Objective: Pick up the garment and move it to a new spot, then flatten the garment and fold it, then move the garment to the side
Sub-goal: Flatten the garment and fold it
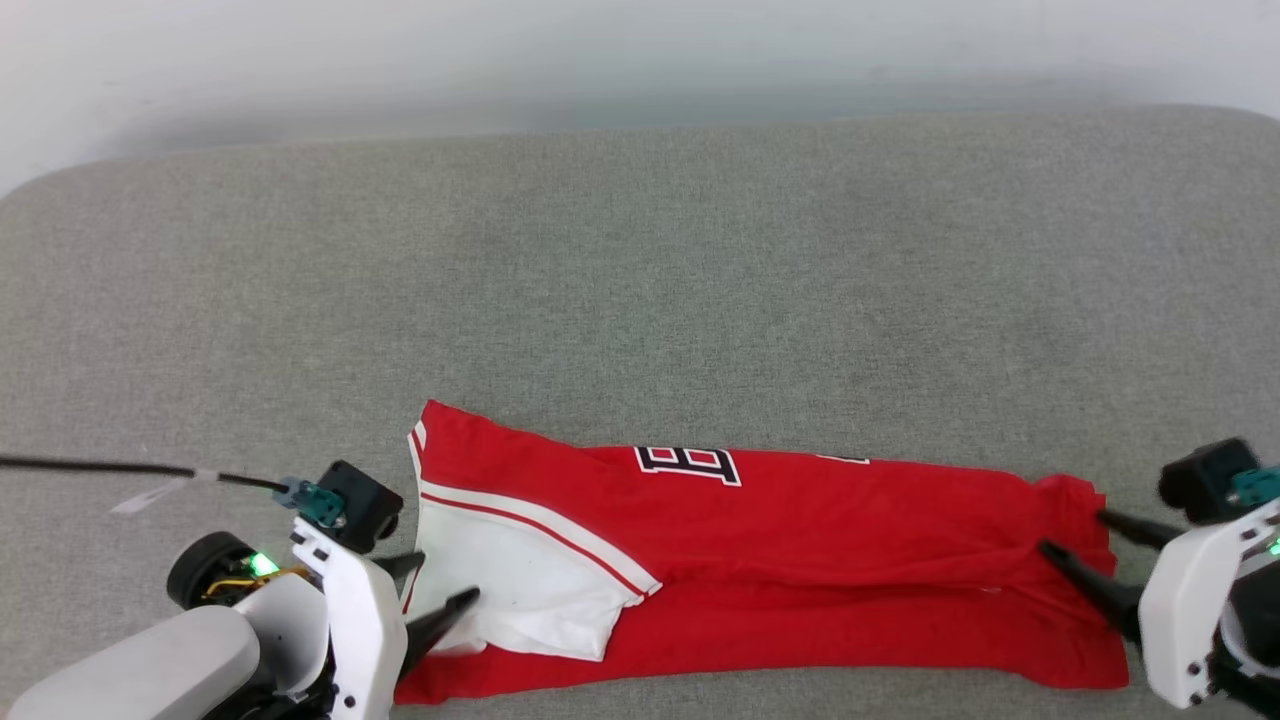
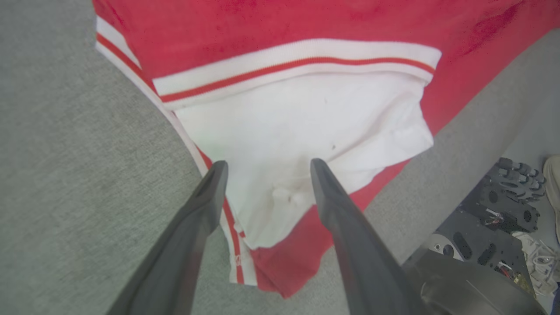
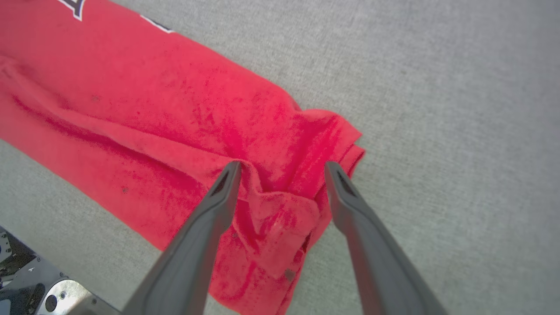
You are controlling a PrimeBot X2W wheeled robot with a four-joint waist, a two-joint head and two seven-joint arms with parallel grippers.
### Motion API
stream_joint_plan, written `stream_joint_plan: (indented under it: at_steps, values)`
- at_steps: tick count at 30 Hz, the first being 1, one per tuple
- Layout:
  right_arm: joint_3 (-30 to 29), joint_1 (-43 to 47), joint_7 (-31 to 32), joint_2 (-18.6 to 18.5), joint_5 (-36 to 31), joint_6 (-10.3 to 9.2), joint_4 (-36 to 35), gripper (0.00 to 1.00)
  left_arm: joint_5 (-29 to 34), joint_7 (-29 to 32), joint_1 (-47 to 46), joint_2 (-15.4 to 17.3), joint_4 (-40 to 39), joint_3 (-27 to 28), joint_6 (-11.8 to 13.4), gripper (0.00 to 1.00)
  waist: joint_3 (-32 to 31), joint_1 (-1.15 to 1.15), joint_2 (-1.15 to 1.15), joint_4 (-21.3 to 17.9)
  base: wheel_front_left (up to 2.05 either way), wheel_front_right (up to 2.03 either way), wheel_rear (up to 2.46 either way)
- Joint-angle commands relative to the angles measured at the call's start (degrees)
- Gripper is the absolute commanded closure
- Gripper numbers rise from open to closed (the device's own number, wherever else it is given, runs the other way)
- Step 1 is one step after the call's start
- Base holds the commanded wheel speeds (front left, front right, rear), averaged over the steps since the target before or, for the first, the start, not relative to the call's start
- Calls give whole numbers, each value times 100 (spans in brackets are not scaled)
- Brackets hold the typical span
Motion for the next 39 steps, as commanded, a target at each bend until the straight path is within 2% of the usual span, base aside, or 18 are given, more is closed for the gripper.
stream_joint_plan:
  at_steps: [1, 6, 11, 17, 21, 24, 30, 31, 33, 34, 39]
  values:
    - [-143, 66, -105, -66, 54, -2, -101, 0, 117, -234, 99, 26, -65, 77, 133, 0, -75, 0, 0, 2, 0, 0, 0]
    - [-820, 353, -422, -80, 180, -2, -345, 0, 378, -1304, 254, 4, -157, 463, 758, 0, -127, 0, 0, 59, 0, 0, 0]
    - [-1591, 803, -548, 97, 311, -2, -272, 0, 712, -2359, 473, -212, -48, 774, 1496, 0, -76, 0, 0, 127, 0, 0, 0]
    - [-2218, 1197, -420, 447, 643, -1, -23, 0, 1088, -2723, 737, -614, 148, 1324, 2079, 0, 4, 0, 0, 186, 0, 0, 0]
    - [-2385, 1297, -303, 695, 876, -1, 146, 0, 1730, -2739, 1040, -964, 69, 2098, 2351, 0, 57, 0, 0, 211, 0, 0, 0]
    - [-2377, 1315, -191, 863, 984, -1, 301, 0, 2237, -2735, 1375, -1246, -7, 2720, 2442, 0, 96, 0, 0, 246, 0, 0, 0]
    - [-2145, 1290, 42, 1117, 1233, -1, 506, 0, 3144, -2735, 2036, -1839, -124, 3729, 2337, 0, 164, 0, 0, 351, 0, 0, 0]
    - [-2145, 1290, 42, 1117, 1233, -1, 506, 0, 3144, -2735, 2036, -1839, -124, 3729, 2337, 0, 164, 0, 0, 351, 0, 0, 0]
    - [-1916, 1306, 190, 1249, 1379, -1, 546, 0, 3475, -2736, 2334, -2162, -125, 4161, 2200, 0, 185, 0, 0, 396, 0, 0, 0]
    - [-1916, 1306, 190, 1249, 1379, -1, 546, 0, 3475, -2736, 2334, -2162, -125, 4161, 2200, 0, 185, 0, 0, 396, 0, 0, 0]
    - [-1480, 1371, 405, 1405, 1571, 7, 532, 0, 4052, -2736, 2694, -2667, -134, 4828, 1930, 0, 196, 0, 0, 454, 0, 0, 0]
